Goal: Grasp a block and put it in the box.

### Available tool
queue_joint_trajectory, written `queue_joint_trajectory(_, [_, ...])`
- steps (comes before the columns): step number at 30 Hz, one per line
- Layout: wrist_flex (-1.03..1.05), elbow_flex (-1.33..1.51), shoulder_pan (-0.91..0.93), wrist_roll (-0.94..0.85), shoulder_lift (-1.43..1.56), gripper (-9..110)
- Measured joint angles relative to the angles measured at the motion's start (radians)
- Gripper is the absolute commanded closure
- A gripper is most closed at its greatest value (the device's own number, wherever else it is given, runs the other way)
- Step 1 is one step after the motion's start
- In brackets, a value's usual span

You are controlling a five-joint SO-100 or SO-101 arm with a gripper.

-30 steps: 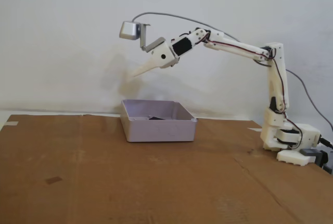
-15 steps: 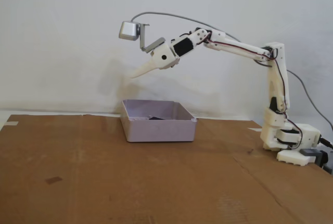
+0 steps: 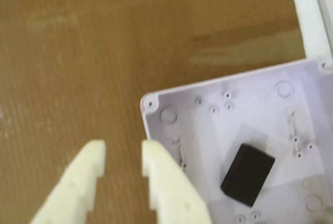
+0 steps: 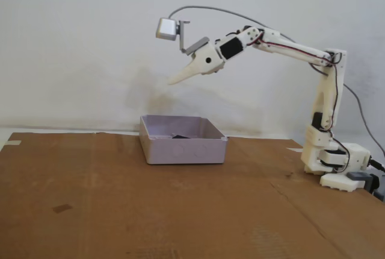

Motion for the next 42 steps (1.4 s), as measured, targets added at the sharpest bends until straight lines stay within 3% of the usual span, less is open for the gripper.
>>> queue_joint_trajectory(32, [0.0,0.681,-0.064,0.0,0.66,94])
queue_joint_trajectory(42, [0.0,0.831,-0.127,0.0,0.825,101])
